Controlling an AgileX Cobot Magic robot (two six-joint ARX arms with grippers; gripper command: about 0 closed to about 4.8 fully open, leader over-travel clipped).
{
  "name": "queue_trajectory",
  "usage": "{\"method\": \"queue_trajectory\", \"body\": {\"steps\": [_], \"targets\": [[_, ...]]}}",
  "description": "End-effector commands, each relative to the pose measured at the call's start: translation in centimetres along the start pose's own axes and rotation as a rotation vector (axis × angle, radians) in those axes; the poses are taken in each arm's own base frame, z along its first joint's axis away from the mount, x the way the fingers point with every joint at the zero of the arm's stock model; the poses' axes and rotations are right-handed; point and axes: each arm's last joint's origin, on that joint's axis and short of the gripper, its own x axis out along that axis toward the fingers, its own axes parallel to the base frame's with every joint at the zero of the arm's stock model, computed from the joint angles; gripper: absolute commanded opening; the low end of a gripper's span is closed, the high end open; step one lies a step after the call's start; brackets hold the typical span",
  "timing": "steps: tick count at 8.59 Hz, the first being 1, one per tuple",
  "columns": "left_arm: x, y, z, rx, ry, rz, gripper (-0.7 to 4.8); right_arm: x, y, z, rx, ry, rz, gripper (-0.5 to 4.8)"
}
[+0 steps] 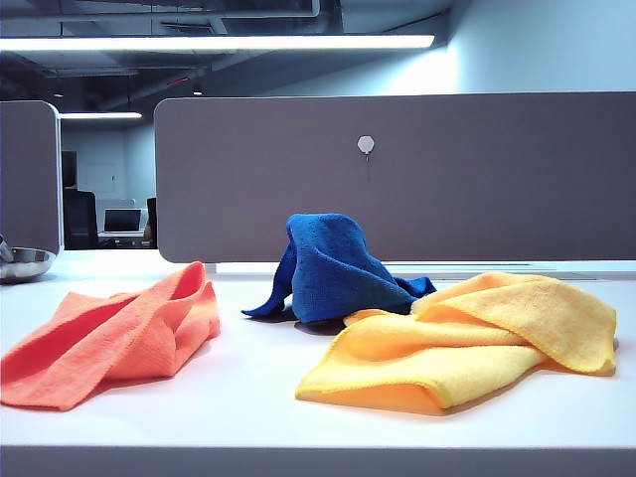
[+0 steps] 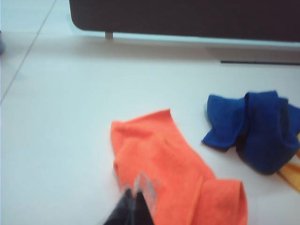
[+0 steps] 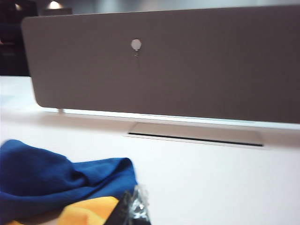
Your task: Pick up a rag that is the same color as the top surface of the Rubik's Cube and cover the cube with it.
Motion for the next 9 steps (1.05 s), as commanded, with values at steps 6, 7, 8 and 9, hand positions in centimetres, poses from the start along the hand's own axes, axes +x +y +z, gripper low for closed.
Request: {"method": "queue_trajectory", "body": {"steps": [6,7,8,9], "targets": [[-1.0,0.8,-3.8,-0.049,-0.036,0.061,-0.06,0.0,-0.4,-0.1,-0.057,0.007,-0.115,-0.01],[-1.7,1.0,-3.9,-0.044,-0.061,0.083,-0.06,0.0,-0.4,-0.1,-0.057,0.008,-0.114,-0.01],[-2.2,1.1,-4.0,-0.051,-0.098,0.088,-0.06,0.0,-0.4,-0.1,-0.057,0.008,-0.115,-0.01],[-2.7,1.2,-4.0,-0.063,-0.147,0.087,-0.06,0.0,-0.4,-0.1,-0.057,0.008,-0.115,-0.01]]}}
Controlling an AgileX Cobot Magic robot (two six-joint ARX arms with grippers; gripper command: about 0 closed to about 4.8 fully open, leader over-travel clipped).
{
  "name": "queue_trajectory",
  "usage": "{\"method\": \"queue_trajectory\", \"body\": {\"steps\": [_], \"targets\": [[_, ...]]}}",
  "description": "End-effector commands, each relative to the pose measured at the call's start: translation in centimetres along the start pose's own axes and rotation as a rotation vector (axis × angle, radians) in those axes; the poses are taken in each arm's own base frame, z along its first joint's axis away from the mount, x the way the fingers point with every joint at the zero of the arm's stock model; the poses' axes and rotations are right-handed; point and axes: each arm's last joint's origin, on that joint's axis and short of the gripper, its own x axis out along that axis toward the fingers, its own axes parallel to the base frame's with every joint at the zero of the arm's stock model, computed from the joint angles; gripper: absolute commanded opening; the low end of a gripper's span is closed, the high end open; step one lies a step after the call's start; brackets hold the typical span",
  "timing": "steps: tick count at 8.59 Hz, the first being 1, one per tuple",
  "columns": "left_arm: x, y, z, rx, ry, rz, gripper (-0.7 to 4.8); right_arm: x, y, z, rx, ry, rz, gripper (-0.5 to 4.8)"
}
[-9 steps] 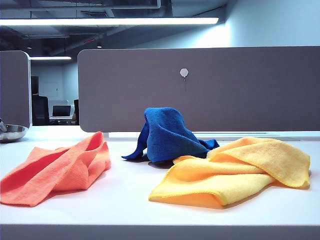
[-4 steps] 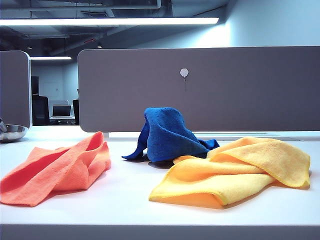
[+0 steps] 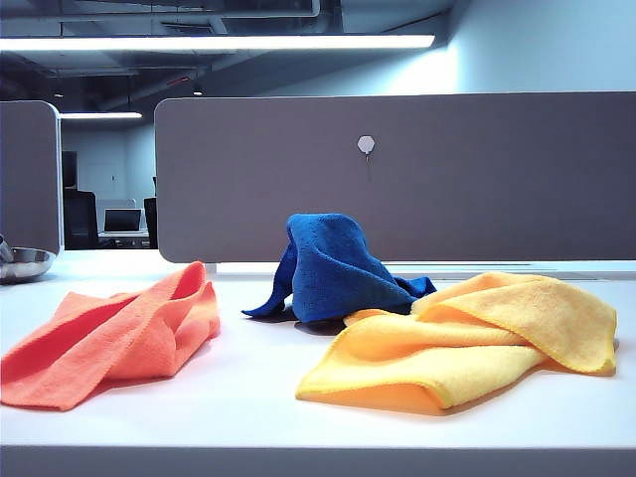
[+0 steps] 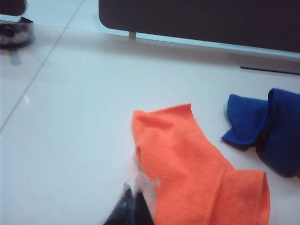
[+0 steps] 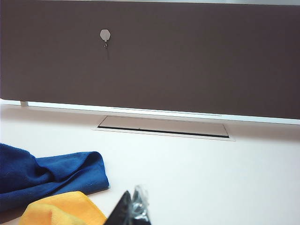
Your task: Pick up a rag that is the same color as the top surface of the Rubik's Cube and cover the cube with it.
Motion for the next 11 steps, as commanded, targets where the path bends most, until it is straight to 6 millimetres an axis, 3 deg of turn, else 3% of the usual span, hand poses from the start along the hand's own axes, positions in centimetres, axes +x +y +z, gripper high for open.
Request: {"method": "queue_trajectory", "body": {"steps": [1,11], "targets": [[-0.7,0.2,-0.2,-0.009,-0.057,0.009,-0.06,0.0,0.0,0.2,-0.001,-0.016,-0.004,-0.01],[2.1,-0.1,-5.5,0.006,0.014,-0.187,-0.06,0.0,0.0,-0.5,-0.003,0.014,0.003,-0.01]]}}
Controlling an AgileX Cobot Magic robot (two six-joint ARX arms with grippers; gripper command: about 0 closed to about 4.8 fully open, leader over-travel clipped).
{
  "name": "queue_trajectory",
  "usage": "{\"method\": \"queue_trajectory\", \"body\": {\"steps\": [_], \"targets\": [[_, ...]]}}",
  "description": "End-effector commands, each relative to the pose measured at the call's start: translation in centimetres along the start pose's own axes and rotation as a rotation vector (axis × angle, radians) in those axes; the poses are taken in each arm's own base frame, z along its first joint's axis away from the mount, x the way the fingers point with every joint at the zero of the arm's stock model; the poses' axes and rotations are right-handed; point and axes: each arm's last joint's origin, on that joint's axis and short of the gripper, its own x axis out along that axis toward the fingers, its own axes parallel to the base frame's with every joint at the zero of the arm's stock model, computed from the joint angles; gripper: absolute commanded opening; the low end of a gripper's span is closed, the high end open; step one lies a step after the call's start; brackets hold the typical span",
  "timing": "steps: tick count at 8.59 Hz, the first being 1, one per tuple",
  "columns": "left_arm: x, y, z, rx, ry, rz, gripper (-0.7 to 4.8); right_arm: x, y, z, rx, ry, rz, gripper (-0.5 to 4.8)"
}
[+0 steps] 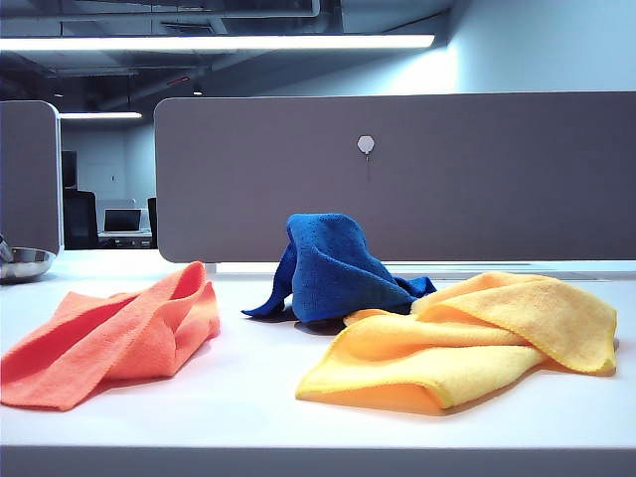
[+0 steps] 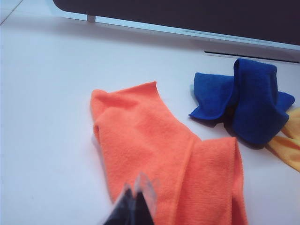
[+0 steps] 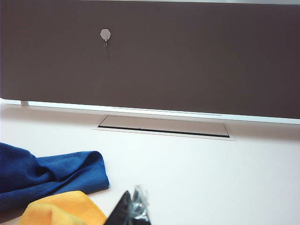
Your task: Pick up a rag that is the same color as the top surface of the Rubik's Cube and cover the cube with it.
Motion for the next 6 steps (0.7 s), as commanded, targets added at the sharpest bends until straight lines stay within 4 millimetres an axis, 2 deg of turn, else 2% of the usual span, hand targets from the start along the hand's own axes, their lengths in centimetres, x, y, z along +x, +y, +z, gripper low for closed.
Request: {"method": "queue_trajectory", "body": {"steps": [1,4,6], "targets": [[0.30,0.11,-0.71,0.016,0.006,0.000,-0.06,0.01,0.03,-0.71,-0.005,0.042,0.002,-0.01],[0.30,0.17,-0.69,0.056,0.002,0.022,-0.05,0.00,0.04,-0.97,-0.035,0.069,0.003,-0.01],[0.28,0.45,-0.65,0.077,-0.011,0.119,-0.05,0.00,-0.05,-0.89,-0.046,0.061,-0.022,-0.01]]}}
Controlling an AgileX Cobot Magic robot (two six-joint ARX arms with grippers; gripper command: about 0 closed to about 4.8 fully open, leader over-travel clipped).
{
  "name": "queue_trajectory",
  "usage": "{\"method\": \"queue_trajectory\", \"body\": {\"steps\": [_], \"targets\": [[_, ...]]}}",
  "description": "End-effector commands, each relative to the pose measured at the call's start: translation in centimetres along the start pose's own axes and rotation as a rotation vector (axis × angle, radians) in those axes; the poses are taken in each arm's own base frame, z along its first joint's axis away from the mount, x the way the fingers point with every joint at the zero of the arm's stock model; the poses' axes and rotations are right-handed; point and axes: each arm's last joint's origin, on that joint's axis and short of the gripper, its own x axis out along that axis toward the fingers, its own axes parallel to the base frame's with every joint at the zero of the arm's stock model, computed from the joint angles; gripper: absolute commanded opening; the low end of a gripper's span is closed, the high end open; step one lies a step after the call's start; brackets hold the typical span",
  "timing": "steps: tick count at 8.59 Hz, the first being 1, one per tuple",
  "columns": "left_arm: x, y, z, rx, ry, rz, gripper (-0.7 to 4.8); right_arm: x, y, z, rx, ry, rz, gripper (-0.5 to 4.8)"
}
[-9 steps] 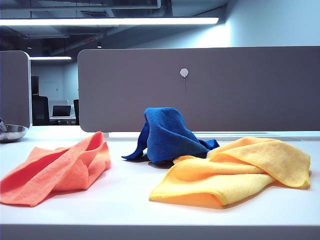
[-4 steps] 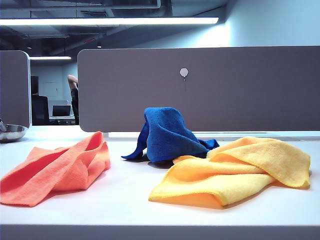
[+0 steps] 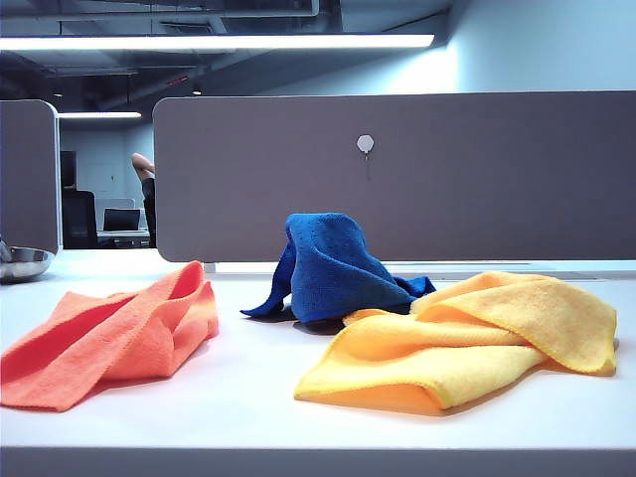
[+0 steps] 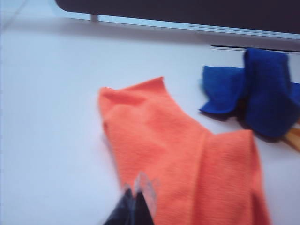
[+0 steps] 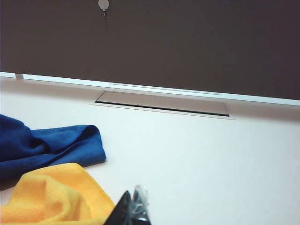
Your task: Pick up a rag that is the same color as the top surface of the Rubik's Cube and cover the cube with it.
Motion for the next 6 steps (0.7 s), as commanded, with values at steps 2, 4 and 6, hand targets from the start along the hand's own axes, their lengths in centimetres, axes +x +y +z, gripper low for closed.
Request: {"method": "queue_trajectory", "body": {"steps": [2,4,6], "targets": [[0.0,0.4,0.2,0.049,-0.028,0.132,-0.05,0.0,-0.7,0.6,-0.053,-0.060,-0.109,-0.01],[0.0,0.4,0.3,0.065,-0.039,0.131,-0.05,0.0,-1.2,0.7,-0.056,-0.071,-0.097,-0.01],[0.0,0.3,0.5,0.062,-0.058,0.130,-0.05,-0.1,-1.5,0.8,-0.037,-0.093,-0.061,-0.01]]}}
